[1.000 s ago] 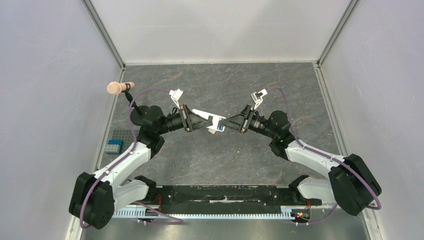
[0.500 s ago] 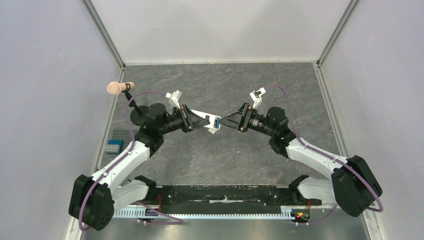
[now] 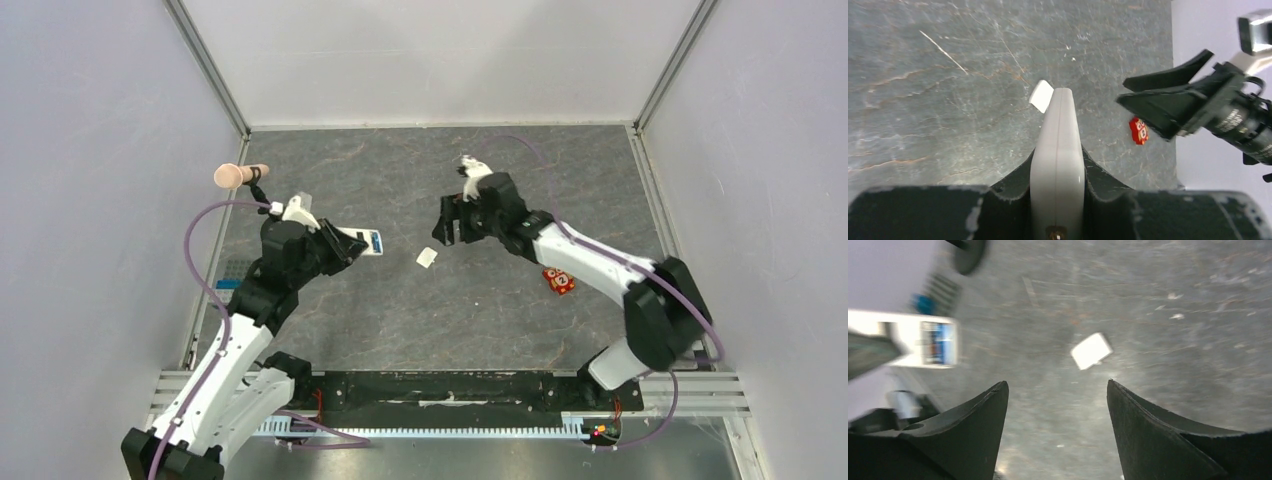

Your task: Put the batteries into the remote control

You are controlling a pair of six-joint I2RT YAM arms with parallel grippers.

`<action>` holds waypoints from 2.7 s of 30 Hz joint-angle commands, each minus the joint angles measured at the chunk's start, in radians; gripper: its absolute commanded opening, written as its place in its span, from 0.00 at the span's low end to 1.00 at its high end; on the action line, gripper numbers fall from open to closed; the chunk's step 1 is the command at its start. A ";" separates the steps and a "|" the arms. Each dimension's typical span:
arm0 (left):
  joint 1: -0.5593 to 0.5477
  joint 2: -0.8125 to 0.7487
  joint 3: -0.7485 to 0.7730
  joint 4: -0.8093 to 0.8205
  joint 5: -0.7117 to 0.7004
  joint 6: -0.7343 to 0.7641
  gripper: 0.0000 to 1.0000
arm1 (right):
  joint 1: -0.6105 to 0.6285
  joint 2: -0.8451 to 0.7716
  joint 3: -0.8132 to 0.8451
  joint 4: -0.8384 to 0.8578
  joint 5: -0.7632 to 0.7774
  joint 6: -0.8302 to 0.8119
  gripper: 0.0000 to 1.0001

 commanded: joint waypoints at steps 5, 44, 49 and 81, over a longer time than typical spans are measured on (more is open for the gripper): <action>0.005 -0.114 0.137 -0.212 -0.249 0.084 0.02 | 0.152 0.331 0.364 -0.338 0.227 -0.429 0.78; 0.006 -0.164 0.096 -0.205 -0.189 0.081 0.02 | 0.129 0.585 0.455 -0.464 0.267 -0.114 0.40; 0.005 -0.152 0.080 -0.165 -0.168 0.081 0.02 | 0.116 0.398 0.263 -0.417 0.500 0.319 0.32; 0.006 -0.188 0.021 -0.051 -0.067 0.081 0.02 | 0.119 0.309 0.249 -0.745 0.662 1.166 0.98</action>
